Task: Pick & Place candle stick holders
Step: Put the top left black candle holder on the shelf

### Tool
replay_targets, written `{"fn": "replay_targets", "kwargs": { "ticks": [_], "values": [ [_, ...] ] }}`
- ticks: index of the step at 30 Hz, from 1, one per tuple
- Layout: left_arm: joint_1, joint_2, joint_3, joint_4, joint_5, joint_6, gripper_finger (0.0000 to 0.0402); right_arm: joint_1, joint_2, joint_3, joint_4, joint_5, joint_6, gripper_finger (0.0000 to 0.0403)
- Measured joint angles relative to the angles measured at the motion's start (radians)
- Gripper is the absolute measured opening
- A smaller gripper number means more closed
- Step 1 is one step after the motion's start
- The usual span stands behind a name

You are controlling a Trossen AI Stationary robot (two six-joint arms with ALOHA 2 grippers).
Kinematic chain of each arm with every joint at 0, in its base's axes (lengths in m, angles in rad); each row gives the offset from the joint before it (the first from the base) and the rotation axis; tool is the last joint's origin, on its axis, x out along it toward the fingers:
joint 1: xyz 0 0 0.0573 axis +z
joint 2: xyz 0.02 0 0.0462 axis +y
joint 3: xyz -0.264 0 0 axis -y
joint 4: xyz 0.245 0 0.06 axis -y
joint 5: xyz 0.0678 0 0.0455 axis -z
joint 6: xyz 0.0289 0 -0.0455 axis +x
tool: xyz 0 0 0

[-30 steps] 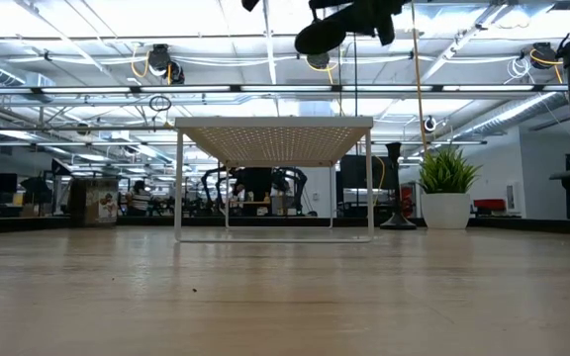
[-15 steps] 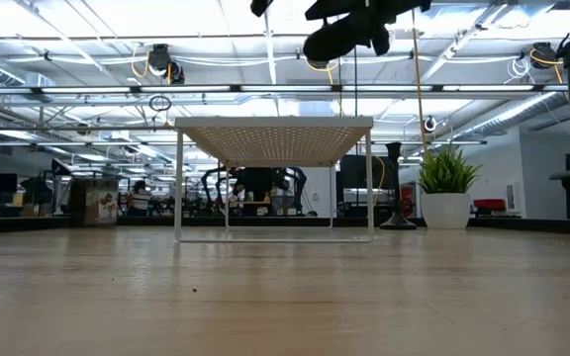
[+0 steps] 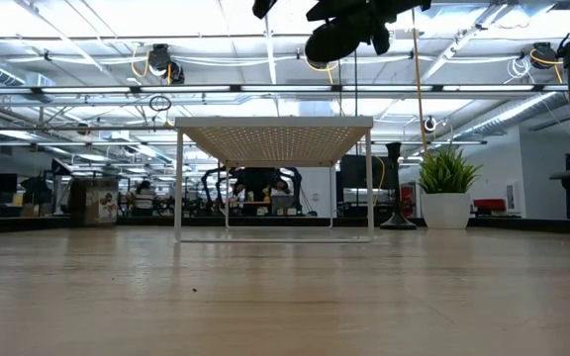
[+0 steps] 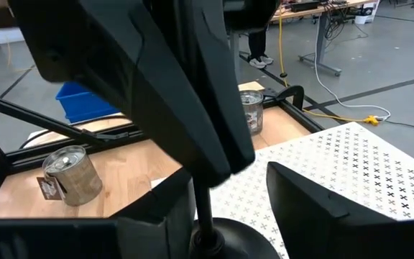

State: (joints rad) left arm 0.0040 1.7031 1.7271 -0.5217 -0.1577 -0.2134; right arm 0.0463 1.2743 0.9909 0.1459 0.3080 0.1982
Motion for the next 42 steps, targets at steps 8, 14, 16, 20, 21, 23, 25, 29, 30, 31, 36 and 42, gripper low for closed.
{"fn": "replay_targets", "kwargs": {
  "ticks": [8, 14, 16, 20, 21, 23, 25, 29, 30, 31, 36, 42],
  "values": [
    [0.0, 0.0, 0.0, -0.012, 0.0, 0.0, 0.0012, 0.0, 0.0, 0.0, 0.0, 0.0, 0.003, 0.0151],
    [0.0, 0.0, 0.0, -0.027, 0.0, 0.0, 0.0012, 0.0, 0.0, 0.0, 0.0, -0.002, 0.003, 0.0151],
    [0.0, 0.0, 0.0, -0.027, 0.0, 0.0, 0.0012, 0.0, 0.0, 0.0, -0.001, -0.002, 0.003, 0.0151],
    [0.005, 0.0, 0.0, -0.028, -0.028, 0.024, 0.0012, -0.001, 0.0, 0.0, -0.036, 0.001, 0.041, 0.0151],
    [0.009, 0.0, 0.0, -0.029, -0.055, 0.029, 0.0012, -0.004, 0.0, 0.0, -0.065, 0.0, 0.052, 0.0151],
    [0.027, 0.0, 0.0, -0.041, -0.089, 0.031, 0.0012, -0.007, 0.0, 0.0, -0.114, 0.005, 0.062, 0.0158],
    [0.052, 0.0, 0.0, -0.06, -0.099, 0.025, 0.0012, -0.008, -0.001, 0.0, -0.14, 0.005, 0.077, 0.0172],
    [0.094, -0.001, 0.0, -0.149, -0.115, 0.022, 0.0012, -0.005, -0.001, -0.001, -0.137, -0.001, 0.085, 0.0213],
    [0.103, 0.0, 0.0, -0.17, -0.123, 0.021, 0.0012, -0.005, -0.006, -0.001, -0.137, 0.0, 0.09, 0.0224],
    [0.113, 0.0, 0.0, -0.19, -0.136, 0.022, 0.0012, -0.006, -0.008, -0.001, -0.14, 0.002, 0.094, 0.0234],
    [0.18, 0.0, 0.0, -0.252, -0.184, 0.037, 0.0012, -0.005, -0.015, -0.001, -0.191, -0.002, 0.099, 0.0258],
    [0.291, -0.002, -0.058, -0.229, -0.141, 0.058, 0.0012, -0.005, -0.041, -0.001, -0.332, 0.003, 0.152, 0.0242]
  ]
}}
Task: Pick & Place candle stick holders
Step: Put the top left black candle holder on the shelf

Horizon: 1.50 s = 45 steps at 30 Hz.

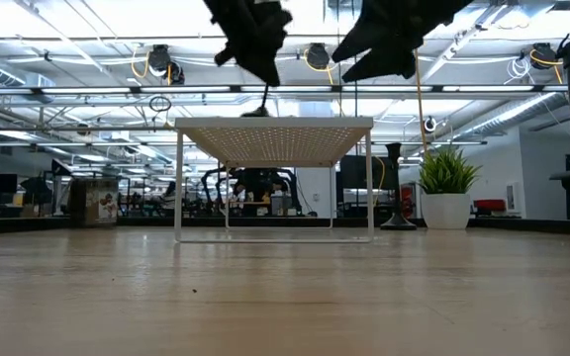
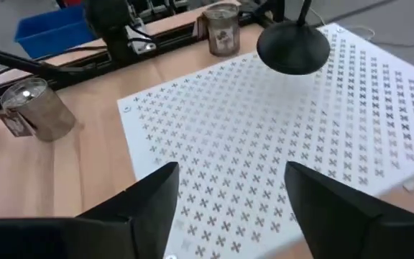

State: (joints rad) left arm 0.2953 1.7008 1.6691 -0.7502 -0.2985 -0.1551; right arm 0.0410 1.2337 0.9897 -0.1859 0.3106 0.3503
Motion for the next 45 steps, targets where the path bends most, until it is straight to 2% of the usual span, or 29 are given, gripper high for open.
{"fn": "replay_targets", "kwargs": {
  "ticks": [5, 12, 17, 19, 25, 30, 36, 40, 45],
  "values": [
    [0.066, -0.002, -0.063, 0.046, 0.012, 0.02, 0.0012, 0.0, -0.034, 0.0, -0.087, -0.001, 0.008, 0.0197],
    [0.137, -0.002, -0.121, 0.149, 0.049, 0.055, 0.0012, 0.0, -0.079, 0.0, -0.175, 0.0, 0.008, 0.0096],
    [0.18, -0.002, -0.123, 0.157, 0.07, 0.066, 0.0012, 0.0, -0.113, 0.0, -0.23, 0.0, 0.006, 0.0023],
    [0.194, -0.002, -0.123, 0.158, 0.072, 0.076, 0.0012, 0.0, -0.123, 0.0, -0.238, 0.001, 0.005, 0.0006],
    [0.221, -0.002, -0.123, 0.152, 0.103, 0.079, 0.0012, 0.0, -0.141, 0.0, -0.273, 0.001, 0.008, 0.0016],
    [0.244, -0.003, -0.123, 0.158, 0.122, 0.098, 0.0012, 0.0, -0.141, 0.0, -0.282, 0.001, 0.009, 0.0003],
    [0.267, -0.091, -0.129, 0.185, 0.194, 0.122, 0.0012, -0.001, -0.141, 0.0, -0.3, 0.002, 0.023, 0.0002],
    [0.267, -0.179, -0.244, 0.31, 0.25, 0.12, 0.0012, -0.001, -0.142, 0.0, -0.298, 0.002, 0.023, 0.0002],
    [0.264, -0.277, -0.434, 0.437, 0.254, 0.081, 0.0012, -0.002, -0.141, 0.0, -0.297, 0.004, 0.028, 0.0001]
  ]
}}
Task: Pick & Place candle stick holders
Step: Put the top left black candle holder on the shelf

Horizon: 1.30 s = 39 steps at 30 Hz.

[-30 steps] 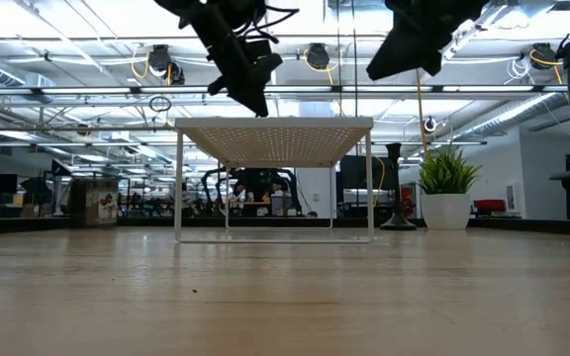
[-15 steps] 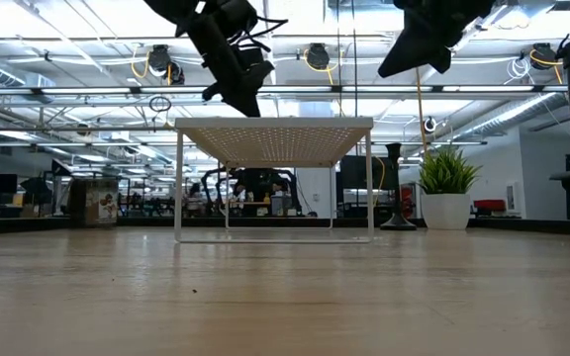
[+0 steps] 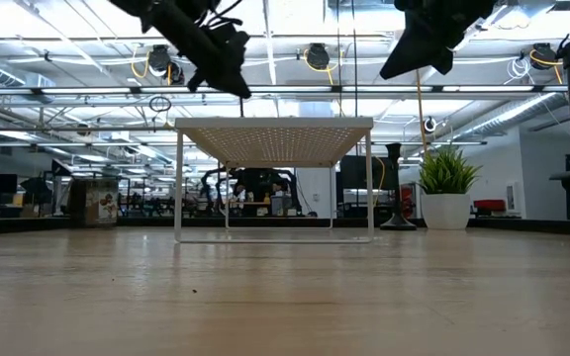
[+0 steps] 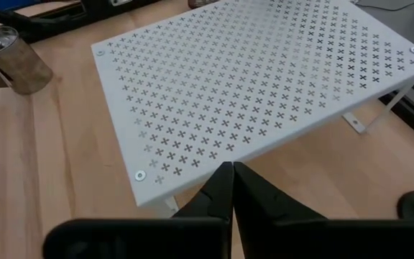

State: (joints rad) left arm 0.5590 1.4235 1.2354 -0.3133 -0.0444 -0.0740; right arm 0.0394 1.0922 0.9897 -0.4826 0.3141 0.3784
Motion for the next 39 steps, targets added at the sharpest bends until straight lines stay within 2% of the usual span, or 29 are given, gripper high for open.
{"fn": "replay_targets", "kwargs": {
  "ticks": [6, 14, 29, 36, 39],
  "values": [
    [0.0, -0.033, -0.052, 0.024, -0.009, 0.003, 0.0012, 0.0, 0.0, 0.0, 0.035, -0.001, 0.003, 0.0001],
    [-0.02, 0.007, -0.05, 0.065, -0.01, 0.01, 0.0012, 0.0, 0.0, 0.0, 0.06, -0.002, 0.009, 0.0001],
    [-0.039, 0.011, -0.05, 0.074, -0.092, -0.035, 0.0012, 0.0, 0.0, 0.0, 0.06, -0.003, 0.025, 0.0001],
    [-0.068, 0.076, 0.018, -0.022, -0.146, -0.027, 0.0012, 0.0, 0.0, 0.0, 0.06, -0.003, 0.025, 0.0001],
    [-0.07, 0.098, 0.048, -0.013, -0.139, -0.033, 0.0012, 0.001, 0.0, 0.0, 0.06, -0.005, 0.026, 0.0001]
  ]
}}
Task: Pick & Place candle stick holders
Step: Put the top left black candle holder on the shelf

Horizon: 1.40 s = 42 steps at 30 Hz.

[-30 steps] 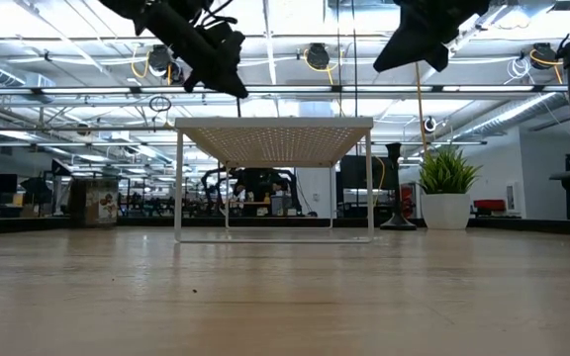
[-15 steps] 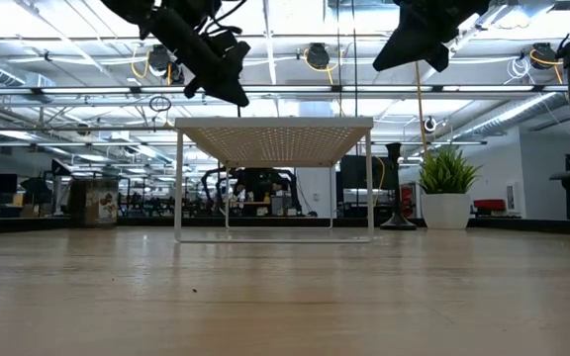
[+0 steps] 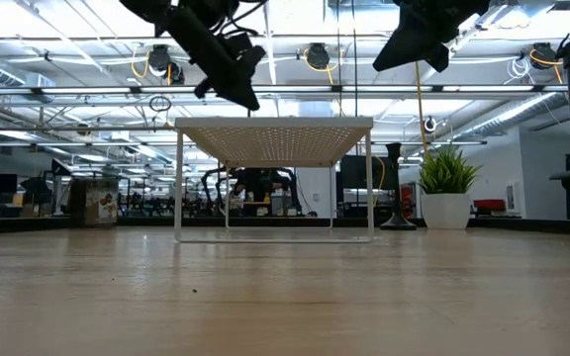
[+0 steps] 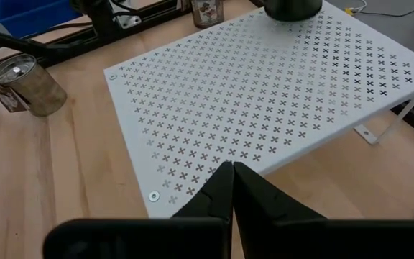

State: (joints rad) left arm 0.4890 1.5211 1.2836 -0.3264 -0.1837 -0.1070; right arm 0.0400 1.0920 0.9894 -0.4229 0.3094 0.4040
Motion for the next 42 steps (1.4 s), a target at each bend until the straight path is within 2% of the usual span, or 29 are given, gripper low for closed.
{"fn": "replay_targets", "kwargs": {
  "ticks": [9, 34, 42],
  "values": [
    [0.024, -0.003, 0.006, -0.02, 0.043, -0.033, 0.0012, 0.001, 0.0, 0.0, 0.0, -0.001, -0.011, 0.0001],
    [0.016, -0.002, -0.013, -0.021, 0.031, -0.019, 0.0014, 0.001, 0.0, 0.0, 0.017, -0.001, -0.024, 0.0001],
    [0.014, -0.002, -0.013, -0.02, 0.032, -0.023, 0.0038, 0.001, 0.0, 0.0, 0.03, -0.002, -0.024, 0.0001]
  ]
}}
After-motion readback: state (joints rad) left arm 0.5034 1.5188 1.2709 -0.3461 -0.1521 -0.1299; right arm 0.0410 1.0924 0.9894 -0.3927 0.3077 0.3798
